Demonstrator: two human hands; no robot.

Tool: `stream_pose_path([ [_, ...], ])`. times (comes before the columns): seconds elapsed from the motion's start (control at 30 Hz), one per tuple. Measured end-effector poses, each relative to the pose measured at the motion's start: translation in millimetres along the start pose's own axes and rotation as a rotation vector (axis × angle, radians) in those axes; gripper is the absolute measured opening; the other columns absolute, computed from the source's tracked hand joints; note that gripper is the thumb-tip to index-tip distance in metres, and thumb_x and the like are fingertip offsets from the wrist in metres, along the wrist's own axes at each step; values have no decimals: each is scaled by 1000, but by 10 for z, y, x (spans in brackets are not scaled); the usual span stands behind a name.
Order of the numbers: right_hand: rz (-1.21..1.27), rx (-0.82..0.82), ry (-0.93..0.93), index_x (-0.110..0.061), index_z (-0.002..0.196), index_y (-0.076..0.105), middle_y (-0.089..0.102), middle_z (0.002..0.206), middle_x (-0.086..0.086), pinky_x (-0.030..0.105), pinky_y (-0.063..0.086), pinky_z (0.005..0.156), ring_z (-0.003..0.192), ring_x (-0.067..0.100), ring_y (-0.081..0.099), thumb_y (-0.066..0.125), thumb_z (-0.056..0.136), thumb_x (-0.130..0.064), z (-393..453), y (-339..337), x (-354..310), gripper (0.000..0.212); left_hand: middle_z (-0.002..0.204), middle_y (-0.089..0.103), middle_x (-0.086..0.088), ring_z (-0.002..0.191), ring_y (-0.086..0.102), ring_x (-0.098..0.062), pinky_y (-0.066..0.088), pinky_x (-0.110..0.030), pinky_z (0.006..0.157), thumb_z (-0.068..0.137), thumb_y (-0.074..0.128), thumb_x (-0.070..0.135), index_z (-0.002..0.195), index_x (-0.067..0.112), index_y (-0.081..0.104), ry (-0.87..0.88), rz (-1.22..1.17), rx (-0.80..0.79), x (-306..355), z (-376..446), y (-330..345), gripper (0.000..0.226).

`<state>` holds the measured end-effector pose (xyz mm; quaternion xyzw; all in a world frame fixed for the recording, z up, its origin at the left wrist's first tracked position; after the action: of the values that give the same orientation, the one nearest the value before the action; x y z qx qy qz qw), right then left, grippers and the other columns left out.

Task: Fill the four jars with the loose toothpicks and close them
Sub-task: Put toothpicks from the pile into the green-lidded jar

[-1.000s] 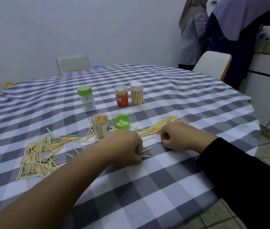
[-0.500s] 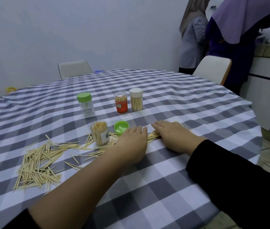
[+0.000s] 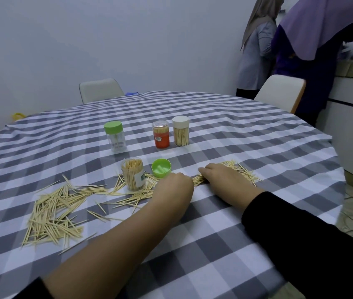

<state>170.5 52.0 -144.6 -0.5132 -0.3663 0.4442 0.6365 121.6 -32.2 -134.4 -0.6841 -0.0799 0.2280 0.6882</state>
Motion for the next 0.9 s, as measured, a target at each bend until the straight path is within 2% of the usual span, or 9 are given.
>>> stream_pose_path([
  [0.23, 116, 29, 23, -9, 103, 59, 54, 103, 8, 34, 44, 84, 99, 26, 54, 39, 90, -3, 21, -58, -103, 25, 121, 52, -10, 108, 54, -27, 46, -34, 85, 92, 50, 5, 129, 12, 48, -41, -175, 73, -211, -155, 11, 37],
  [0.37, 196, 38, 123, -10, 110, 63, 59, 108, 8, 29, 41, 84, 102, 26, 57, 40, 91, -1, 121, -133, -160, 31, 122, 53, -4, 107, 54, -22, 47, -33, 91, 91, 51, 3, 128, 16, 53, -82, -339, 184, -416, -240, -113, 38],
  [0.4, 228, 36, 169, -9, 109, 64, 60, 108, 9, 29, 41, 82, 100, 26, 57, 40, 92, 0, 158, -155, -163, 30, 121, 53, -3, 105, 54, -21, 47, -31, 90, 92, 51, 3, 126, 16, 54, -103, -383, 217, -478, -252, -161, 37],
  [0.5, 382, 88, 266, -8, 98, 64, 63, 100, 11, 30, 39, 71, 89, 25, 56, 42, 94, -2, 257, -249, -194, 23, 108, 59, -3, 88, 53, -16, 47, -26, 78, 96, 48, 7, 111, 17, 61, -187, -551, 305, -696, -315, -323, 22],
  [0.63, 754, 191, 323, -10, 96, 62, 65, 90, 5, 28, 42, 67, 84, 18, 58, 44, 96, -7, 384, -365, -321, 19, 97, 65, 2, 84, 60, -15, 52, -31, 71, 98, 47, 14, 96, 22, 61, -256, -1024, 337, -1085, -423, -412, 16],
  [0.7, 930, 241, 337, -15, 92, 61, 63, 82, 1, 25, 44, 65, 75, 11, 58, 47, 96, -8, 473, -419, -431, 16, 95, 67, 4, 92, 63, -15, 52, -32, 79, 97, 49, 11, 93, 26, 60, -273, -1248, 356, -1290, -442, -404, 19],
  [0.8, 1224, 308, 375, -16, 84, 62, 63, 76, 1, 35, 52, 78, 77, 15, 63, 50, 94, -4, 626, -445, -582, 19, 92, 68, -2, 89, 67, -15, 54, -30, 86, 95, 51, 5, 99, 17, 63, -308, -1605, 431, -1555, -434, -310, 17],
  [0.9, 1463, 342, 412, -5, 97, 64, 63, 79, 3, 34, 54, 81, 73, 13, 64, 51, 94, -2, 780, -432, -719, 14, 97, 67, -5, 87, 67, -14, 54, -26, 86, 96, 47, 0, 99, 13, 61, -314, -1842, 501, -1714, -409, -183, 19],
])
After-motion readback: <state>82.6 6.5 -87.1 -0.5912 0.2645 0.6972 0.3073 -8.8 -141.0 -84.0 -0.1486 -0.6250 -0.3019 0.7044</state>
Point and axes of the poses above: each hand's wrist, its own z-axis towards the middle knuckle, its own y-axis out of the palm, x = y × z, the point moved 7 cm from there along z, towards the middle knuckle
